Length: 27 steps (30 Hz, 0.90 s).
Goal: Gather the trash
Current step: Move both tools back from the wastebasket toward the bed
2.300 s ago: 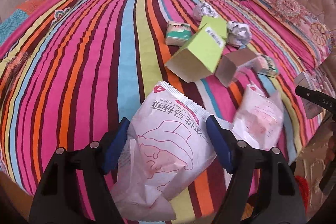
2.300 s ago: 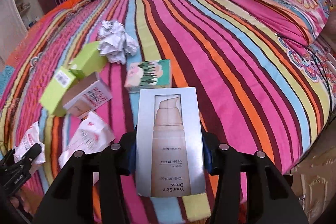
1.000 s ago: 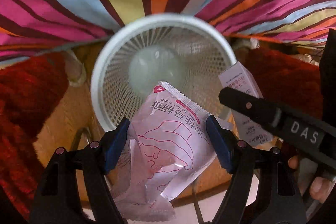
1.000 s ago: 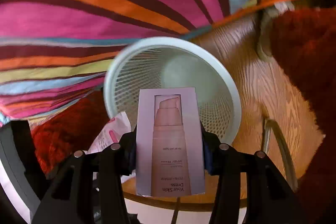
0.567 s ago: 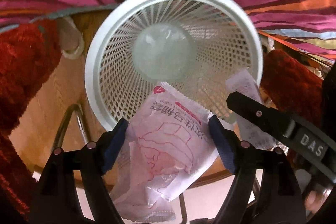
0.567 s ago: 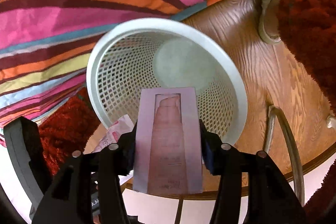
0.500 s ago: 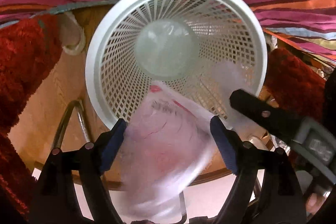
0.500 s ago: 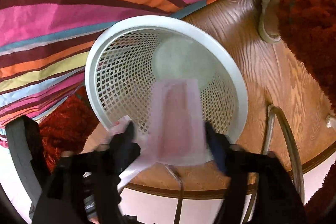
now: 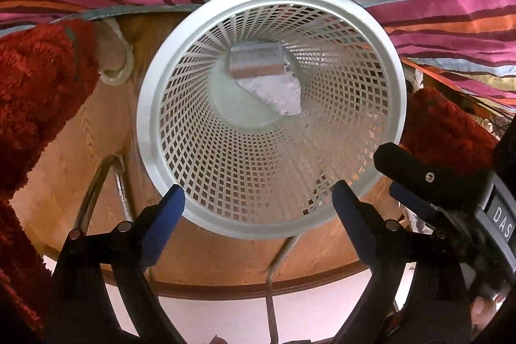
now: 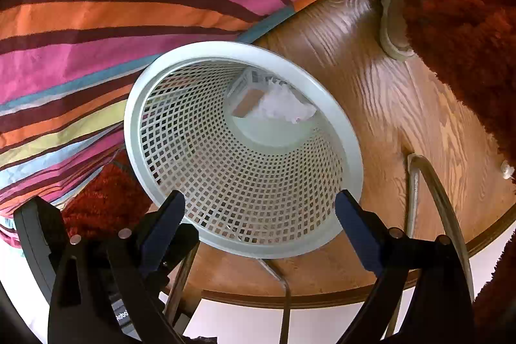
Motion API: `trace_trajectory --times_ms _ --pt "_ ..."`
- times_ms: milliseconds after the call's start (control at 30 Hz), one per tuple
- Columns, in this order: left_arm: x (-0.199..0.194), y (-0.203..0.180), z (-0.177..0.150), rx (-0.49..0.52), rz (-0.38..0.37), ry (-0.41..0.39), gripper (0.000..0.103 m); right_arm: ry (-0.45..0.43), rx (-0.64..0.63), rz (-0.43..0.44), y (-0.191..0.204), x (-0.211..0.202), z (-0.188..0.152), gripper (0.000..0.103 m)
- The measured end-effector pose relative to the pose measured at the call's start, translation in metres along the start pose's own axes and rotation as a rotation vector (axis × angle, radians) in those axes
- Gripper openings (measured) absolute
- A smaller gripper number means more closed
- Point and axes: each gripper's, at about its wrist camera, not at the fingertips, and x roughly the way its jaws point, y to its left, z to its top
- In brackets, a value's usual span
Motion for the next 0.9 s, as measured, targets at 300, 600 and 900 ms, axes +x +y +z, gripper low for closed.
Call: trace_trajectory --times_ms 300,600,900 --pt "-0.002 -0.001 -0.003 -0.006 -0.008 -0.002 0.090 -0.015 -0.004 -0.001 0.001 -0.004 -0.004 0.090" --pt "-0.014 -0.002 -0.015 -0.003 -0.056 0.016 0.090 -0.037 -0.019 0.034 0.006 -0.021 -0.012 0.090" --pt "-0.109 -0.001 -0.050 0.068 -0.164 -0.269 0.090 -0.225 -0.179 0.141 0.025 -0.109 -0.049 0.090"
